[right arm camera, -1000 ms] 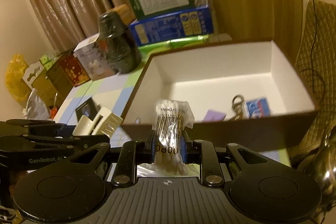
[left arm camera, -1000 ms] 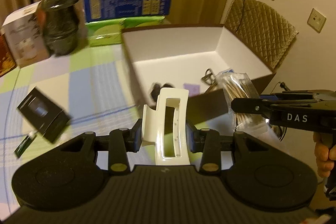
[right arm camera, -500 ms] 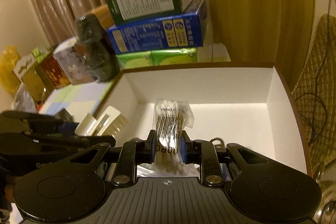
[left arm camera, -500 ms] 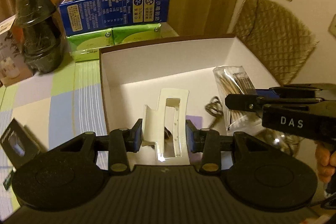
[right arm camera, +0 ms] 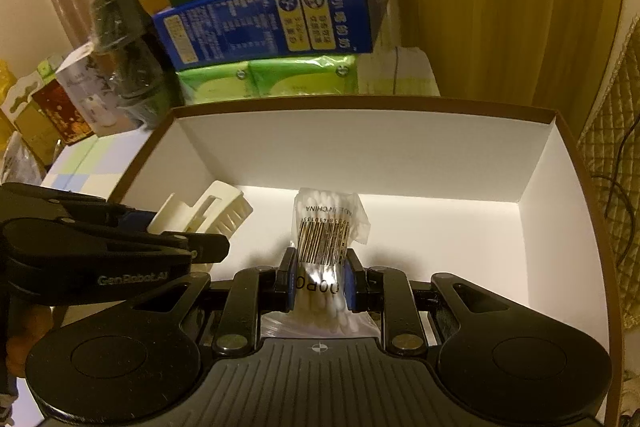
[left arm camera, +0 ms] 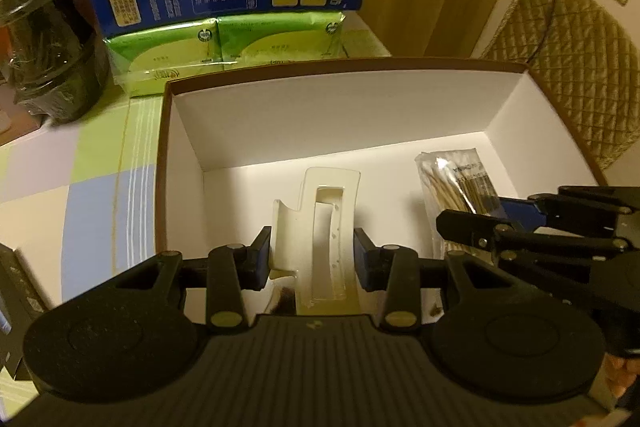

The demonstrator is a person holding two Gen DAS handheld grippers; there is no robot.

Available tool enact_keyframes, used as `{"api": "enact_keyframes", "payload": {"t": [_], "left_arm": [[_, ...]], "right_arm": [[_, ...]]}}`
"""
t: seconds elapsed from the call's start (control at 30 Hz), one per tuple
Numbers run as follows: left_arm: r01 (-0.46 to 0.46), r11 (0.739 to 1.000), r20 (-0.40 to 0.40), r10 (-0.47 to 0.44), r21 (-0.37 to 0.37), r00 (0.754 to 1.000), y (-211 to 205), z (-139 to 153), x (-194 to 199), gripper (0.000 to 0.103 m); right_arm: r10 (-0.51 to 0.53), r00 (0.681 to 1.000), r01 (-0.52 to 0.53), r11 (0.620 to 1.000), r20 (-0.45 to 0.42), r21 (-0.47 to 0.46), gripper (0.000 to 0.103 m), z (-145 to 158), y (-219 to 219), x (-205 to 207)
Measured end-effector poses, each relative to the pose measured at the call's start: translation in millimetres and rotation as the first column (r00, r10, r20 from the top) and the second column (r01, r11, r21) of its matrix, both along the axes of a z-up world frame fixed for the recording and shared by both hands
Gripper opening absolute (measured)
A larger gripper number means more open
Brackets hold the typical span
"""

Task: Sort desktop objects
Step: 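Carry the claw clip and swab pack over the brown box with both tools, then open the left tool to drop the claw clip while the right tool releases the swabs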

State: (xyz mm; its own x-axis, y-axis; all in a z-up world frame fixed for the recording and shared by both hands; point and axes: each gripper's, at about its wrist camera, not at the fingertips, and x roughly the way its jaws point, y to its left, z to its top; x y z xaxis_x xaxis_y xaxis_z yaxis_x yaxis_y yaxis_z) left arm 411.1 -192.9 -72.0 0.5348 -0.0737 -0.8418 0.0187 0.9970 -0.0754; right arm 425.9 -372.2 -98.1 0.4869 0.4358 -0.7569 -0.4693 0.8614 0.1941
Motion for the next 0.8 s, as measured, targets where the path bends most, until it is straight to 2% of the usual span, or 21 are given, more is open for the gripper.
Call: {"api": "enact_keyframes", "payload": {"t": [0.33,0.8], "left_arm": [[-0.006,1.0,-0.036,0.006,0.003,0.999,-3.7,-15.1,25.9,0.035],[-0.009,1.0,-0.002,0.009,0.02,1.0,3.5,-5.8,24.7,0.04]], "right_arm": [[-0.021,1.0,0.02,1.0,-0.021,-0.01,0.02,-9.0,1.1,15.1],[-0.007,1.0,0.007,1.0,-0.019,-0.022,0.02,-10.2,9.1,15.4]]}}
